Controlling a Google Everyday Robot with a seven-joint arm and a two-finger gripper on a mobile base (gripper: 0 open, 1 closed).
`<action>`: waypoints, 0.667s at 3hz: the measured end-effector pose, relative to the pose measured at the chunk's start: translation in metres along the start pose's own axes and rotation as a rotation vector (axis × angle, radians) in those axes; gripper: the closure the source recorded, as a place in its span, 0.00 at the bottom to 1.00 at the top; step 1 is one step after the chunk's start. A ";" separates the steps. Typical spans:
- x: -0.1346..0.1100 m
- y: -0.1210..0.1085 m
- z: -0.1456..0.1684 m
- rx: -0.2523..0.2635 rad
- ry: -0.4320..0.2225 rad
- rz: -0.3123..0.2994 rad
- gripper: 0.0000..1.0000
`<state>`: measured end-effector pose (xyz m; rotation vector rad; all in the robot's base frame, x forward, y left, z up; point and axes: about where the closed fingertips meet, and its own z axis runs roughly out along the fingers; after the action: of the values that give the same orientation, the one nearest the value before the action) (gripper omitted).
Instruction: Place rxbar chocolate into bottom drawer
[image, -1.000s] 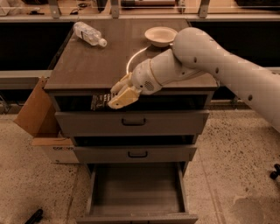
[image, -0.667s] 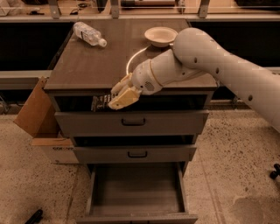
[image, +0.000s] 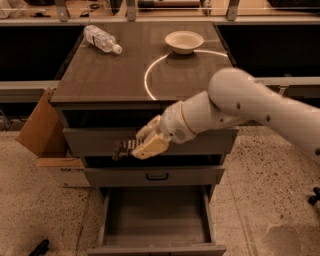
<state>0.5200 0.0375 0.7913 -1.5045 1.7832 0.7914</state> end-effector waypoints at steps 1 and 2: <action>0.043 0.022 0.011 0.020 0.009 0.070 1.00; 0.110 0.036 0.053 0.013 -0.018 0.182 1.00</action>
Offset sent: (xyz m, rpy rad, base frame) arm -0.0567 -0.0253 -0.2042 0.0856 0.2348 -0.1884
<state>0.4772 0.0211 0.6727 -1.3358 1.9282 0.8773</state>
